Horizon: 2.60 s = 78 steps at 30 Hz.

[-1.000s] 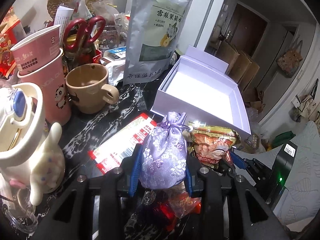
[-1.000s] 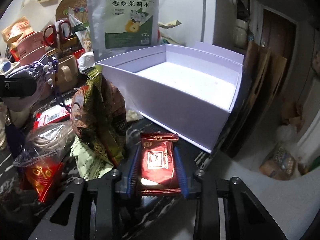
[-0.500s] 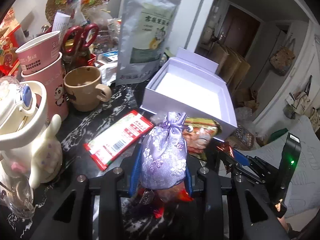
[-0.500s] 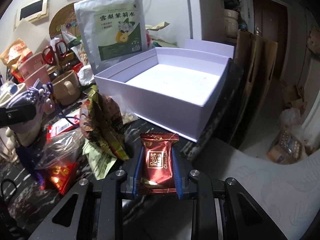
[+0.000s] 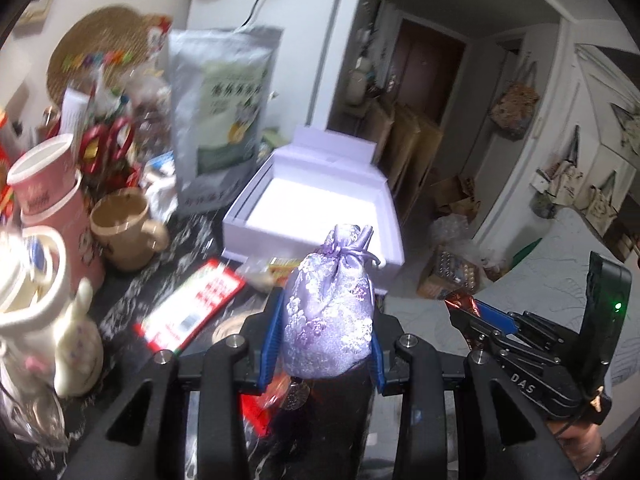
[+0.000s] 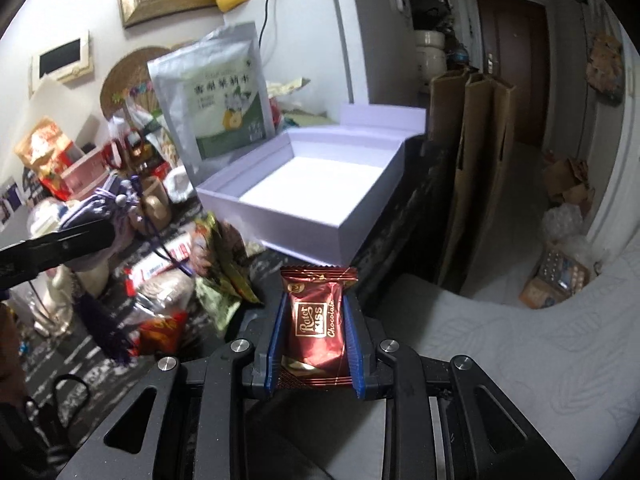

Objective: Organize soft objects
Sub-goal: 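Carry the purple pouch and brown chocolate into the white box and release both, then withdraw both open tools from the box back toward the counter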

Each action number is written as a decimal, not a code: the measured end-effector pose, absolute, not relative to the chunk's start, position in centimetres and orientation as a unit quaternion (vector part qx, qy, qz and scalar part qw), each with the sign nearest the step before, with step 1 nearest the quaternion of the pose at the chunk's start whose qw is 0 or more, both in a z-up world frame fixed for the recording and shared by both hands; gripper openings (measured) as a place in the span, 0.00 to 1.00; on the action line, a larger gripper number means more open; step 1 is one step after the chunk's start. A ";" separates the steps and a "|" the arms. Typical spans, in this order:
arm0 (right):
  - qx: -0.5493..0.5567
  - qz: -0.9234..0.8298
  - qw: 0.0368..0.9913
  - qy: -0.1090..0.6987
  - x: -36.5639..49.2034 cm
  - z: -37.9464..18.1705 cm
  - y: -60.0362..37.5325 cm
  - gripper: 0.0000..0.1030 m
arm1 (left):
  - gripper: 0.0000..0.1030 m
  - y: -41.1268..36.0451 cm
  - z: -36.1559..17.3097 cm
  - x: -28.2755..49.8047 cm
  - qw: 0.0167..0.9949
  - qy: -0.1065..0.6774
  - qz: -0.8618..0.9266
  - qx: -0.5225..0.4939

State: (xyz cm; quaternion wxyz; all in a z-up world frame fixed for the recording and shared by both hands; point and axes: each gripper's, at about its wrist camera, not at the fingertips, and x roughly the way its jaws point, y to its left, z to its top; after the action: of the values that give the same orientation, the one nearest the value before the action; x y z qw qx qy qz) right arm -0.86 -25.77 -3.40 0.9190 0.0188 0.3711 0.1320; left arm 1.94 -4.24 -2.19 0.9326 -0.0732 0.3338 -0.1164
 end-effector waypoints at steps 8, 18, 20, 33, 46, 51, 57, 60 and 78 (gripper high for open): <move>0.002 0.141 0.941 0.308 -0.5 2.2 -26.4 0.26 | 0.35 -6.5 2.4 2.9 0.953 0.269 -0.138 -0.028; -0.018 0.141 0.959 0.245 3.9 7.6 -27.0 0.26 | 0.35 -8.4 5.9 7.1 0.961 0.228 -0.155 0.018; -0.019 0.143 0.960 0.240 4.7 8.0 -26.9 0.26 | 0.35 -8.7 6.2 8.3 0.961 0.225 -0.159 0.022; -0.021 0.147 0.964 0.222 12.2 9.3 -26.5 0.26 | 0.35 -9.9 7.1 17.7 0.961 0.223 -0.156 0.040; -0.039 0.149 0.955 0.255 20.1 6.2 -24.9 0.26 | 0.35 -10.3 2.2 25.9 0.952 0.279 -0.115 0.056; -0.048 0.151 0.948 0.275 21.9 4.4 -24.0 0.27 | 0.35 -10.2 0.1 27.8 0.946 0.303 -0.107 0.052; -0.056 0.152 0.939 0.303 23.2 2.3 -23.4 0.27 | 0.35 -10.0 -1.8 29.0 0.942 0.315 -0.101 0.055; -0.065 0.149 0.936 0.313 23.6 1.4 -23.1 0.27 | 0.36 -10.0 -2.1 29.6 0.939 0.322 -0.106 0.059; -0.059 0.127 0.937 0.321 22.6 2.9 -23.5 0.54 | 0.76 -9.1 1.1 27.9 0.951 0.295 -0.079 0.047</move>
State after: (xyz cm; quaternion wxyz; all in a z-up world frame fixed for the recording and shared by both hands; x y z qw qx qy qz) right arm 22.62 -23.49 2.93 0.9368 -0.0586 0.3208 0.1269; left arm 27.89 -9.06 1.06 0.9511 0.0472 0.2949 -0.0786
